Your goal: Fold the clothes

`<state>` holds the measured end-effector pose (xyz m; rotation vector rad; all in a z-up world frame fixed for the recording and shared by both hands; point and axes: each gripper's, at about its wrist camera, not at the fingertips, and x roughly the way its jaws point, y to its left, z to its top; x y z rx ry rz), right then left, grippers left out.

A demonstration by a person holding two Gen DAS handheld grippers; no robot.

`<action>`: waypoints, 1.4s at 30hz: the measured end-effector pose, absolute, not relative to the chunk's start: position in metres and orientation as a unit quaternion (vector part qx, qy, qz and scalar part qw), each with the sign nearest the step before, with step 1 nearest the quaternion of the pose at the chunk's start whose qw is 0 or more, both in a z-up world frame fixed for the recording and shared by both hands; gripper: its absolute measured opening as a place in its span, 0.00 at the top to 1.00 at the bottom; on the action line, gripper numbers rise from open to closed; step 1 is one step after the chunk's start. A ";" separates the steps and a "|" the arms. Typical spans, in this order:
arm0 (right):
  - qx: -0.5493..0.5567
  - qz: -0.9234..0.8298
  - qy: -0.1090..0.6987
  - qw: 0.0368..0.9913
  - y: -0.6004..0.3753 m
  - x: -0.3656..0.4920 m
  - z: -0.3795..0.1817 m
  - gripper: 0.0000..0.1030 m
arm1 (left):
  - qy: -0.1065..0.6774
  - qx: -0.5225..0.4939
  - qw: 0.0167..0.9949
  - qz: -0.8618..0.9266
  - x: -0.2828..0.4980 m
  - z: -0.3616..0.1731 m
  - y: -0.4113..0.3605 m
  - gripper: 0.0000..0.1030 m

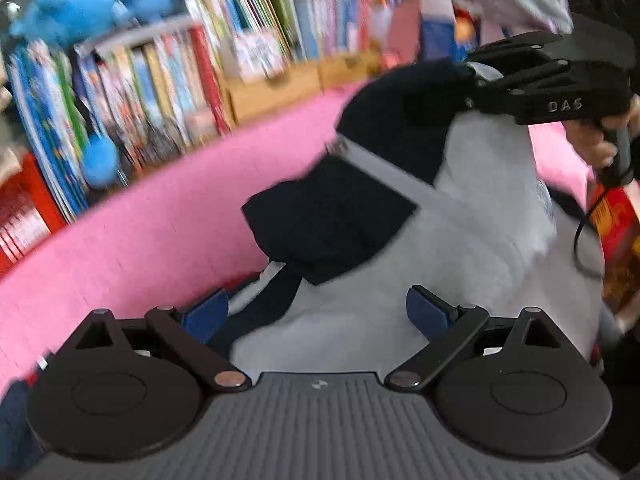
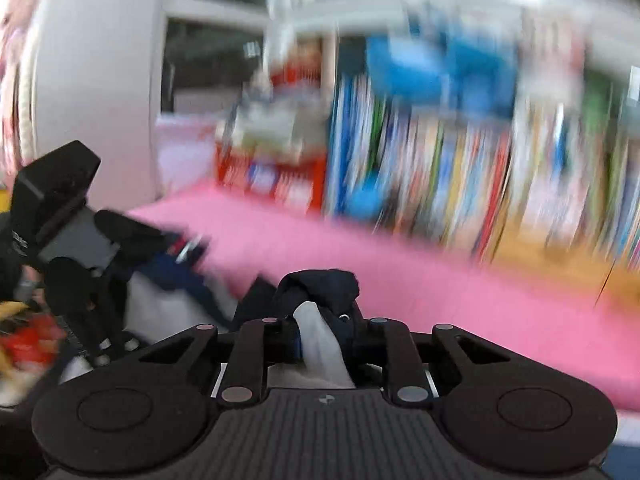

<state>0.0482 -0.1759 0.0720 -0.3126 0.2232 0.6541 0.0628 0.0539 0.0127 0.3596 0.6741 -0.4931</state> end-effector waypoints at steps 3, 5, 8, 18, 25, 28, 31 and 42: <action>-0.251 0.246 -0.058 0.934 -0.159 0.055 0.076 0.78 | 0.325 0.177 0.907 -0.200 0.070 0.012 0.059 0.00; -0.282 0.228 -0.071 0.929 -0.150 0.094 0.074 0.77 | 0.325 0.179 0.912 -0.174 0.075 0.011 0.062 0.00; -0.263 0.216 0.091 0.936 -0.136 0.167 0.042 0.70 | 0.324 0.182 0.919 -0.136 0.082 0.010 0.067 0.00; -0.185 0.198 0.184 0.945 -0.160 0.191 0.027 0.03 | 0.301 0.061 0.951 -0.042 0.060 0.030 0.131 0.00; -0.136 0.270 0.215 0.928 -0.166 0.156 0.032 0.04 | 0.306 0.046 0.937 0.162 0.032 0.024 0.179 0.00; -0.155 0.292 0.228 0.916 -0.150 0.140 0.017 0.04 | 0.269 0.035 0.940 0.206 0.010 0.031 0.185 0.01; -0.155 0.300 0.248 0.908 -0.139 0.137 0.005 0.04 | 0.234 -0.009 0.946 0.225 -0.014 0.042 0.198 0.00; -0.147 0.309 0.293 0.893 -0.116 0.130 -0.031 0.04 | 0.362 -0.104 0.900 0.220 0.036 -0.027 0.242 0.04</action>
